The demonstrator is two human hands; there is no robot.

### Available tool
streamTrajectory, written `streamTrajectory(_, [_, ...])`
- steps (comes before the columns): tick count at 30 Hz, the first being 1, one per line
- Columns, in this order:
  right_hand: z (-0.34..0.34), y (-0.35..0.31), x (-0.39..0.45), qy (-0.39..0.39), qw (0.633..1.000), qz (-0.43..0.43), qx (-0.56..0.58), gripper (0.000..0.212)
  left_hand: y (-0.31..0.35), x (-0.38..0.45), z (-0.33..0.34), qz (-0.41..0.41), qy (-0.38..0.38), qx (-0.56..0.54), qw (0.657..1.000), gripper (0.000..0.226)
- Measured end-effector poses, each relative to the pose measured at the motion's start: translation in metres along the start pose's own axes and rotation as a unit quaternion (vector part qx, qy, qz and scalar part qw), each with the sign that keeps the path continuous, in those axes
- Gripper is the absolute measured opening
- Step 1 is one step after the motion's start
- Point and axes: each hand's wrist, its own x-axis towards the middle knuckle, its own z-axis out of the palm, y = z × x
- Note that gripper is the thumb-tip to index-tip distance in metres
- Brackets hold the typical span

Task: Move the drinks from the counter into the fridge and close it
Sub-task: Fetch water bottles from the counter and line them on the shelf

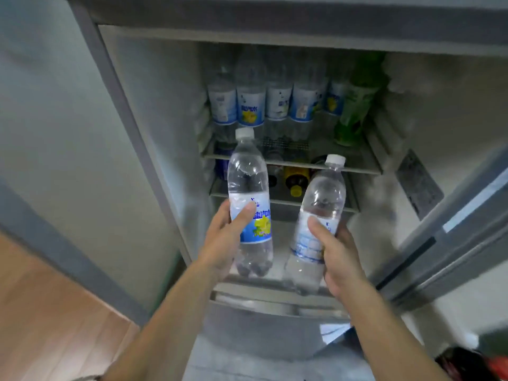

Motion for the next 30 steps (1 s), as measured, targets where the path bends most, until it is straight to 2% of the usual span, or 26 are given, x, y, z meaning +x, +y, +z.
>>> streamTrajectory(4, [0.035,-0.047,0.052,0.044,0.995,-0.092,0.008,0.020,0.045,0.058,0.012,0.089,-0.005,0.020,0.996,0.048])
streamTrajectory(7, [0.047,-0.080,0.085,0.072,0.980,-0.184,-0.016,0.025,0.070,0.095,0.031,0.139,-0.020,0.038,0.989,0.063])
streamTrajectory(11, [0.051,-0.110,0.119,0.107,0.960,-0.247,-0.073,0.037,0.090,0.141,0.060,0.204,-0.031,0.100,0.973,0.054])
streamTrajectory(14, [0.048,-0.120,0.144,0.108,0.956,-0.251,-0.105,0.048,0.093,0.167,0.078,0.222,-0.033,0.124,0.967,0.054])
streamTrajectory(23, [0.043,-0.122,0.200,0.106,0.943,-0.263,-0.172,0.060,0.078,0.202,0.092,0.254,0.011,0.174,0.951,0.068])
streamTrajectory(25, [0.041,-0.121,0.203,0.114,0.938,-0.271,-0.183,0.058,0.076,0.203,0.089,0.269,0.008,0.213,0.939,0.074])
streamTrajectory(27, [0.036,-0.117,0.203,0.129,0.934,-0.259,-0.210,0.067,0.074,0.201,0.085,0.289,0.011,0.259,0.922,0.078])
streamTrajectory(30, [0.025,-0.105,0.201,0.144,0.907,-0.208,-0.335,0.078,0.070,0.199,0.078,0.315,0.015,0.336,0.887,0.085])
